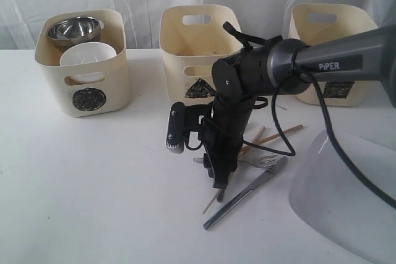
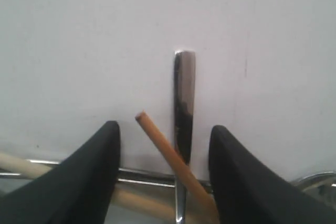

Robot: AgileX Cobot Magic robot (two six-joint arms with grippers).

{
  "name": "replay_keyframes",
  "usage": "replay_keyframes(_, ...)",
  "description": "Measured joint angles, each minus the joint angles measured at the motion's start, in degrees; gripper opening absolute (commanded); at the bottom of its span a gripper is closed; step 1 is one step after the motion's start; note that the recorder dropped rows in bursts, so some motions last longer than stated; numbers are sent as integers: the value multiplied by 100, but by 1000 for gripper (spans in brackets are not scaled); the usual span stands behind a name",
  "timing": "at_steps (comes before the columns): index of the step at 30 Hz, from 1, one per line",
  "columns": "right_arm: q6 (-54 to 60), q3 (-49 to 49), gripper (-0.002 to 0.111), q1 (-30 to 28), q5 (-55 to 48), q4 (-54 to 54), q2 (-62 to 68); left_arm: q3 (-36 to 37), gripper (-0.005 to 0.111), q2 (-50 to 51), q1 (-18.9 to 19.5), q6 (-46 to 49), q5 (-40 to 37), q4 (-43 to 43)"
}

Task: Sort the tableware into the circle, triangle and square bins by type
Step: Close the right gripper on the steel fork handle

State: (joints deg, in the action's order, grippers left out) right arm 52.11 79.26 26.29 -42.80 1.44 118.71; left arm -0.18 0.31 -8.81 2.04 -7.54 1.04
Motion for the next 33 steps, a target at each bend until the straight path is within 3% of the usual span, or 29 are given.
replay_keyframes(13, 17, 0, 0, 0, 322, 327, 42, 0, 0, 0, 0, 0, 0, 0)
replay_keyframes(33, 17, 0, 0, 0, 427, 813, -395, 0, 0, 0, 0, 0, 0, 0)
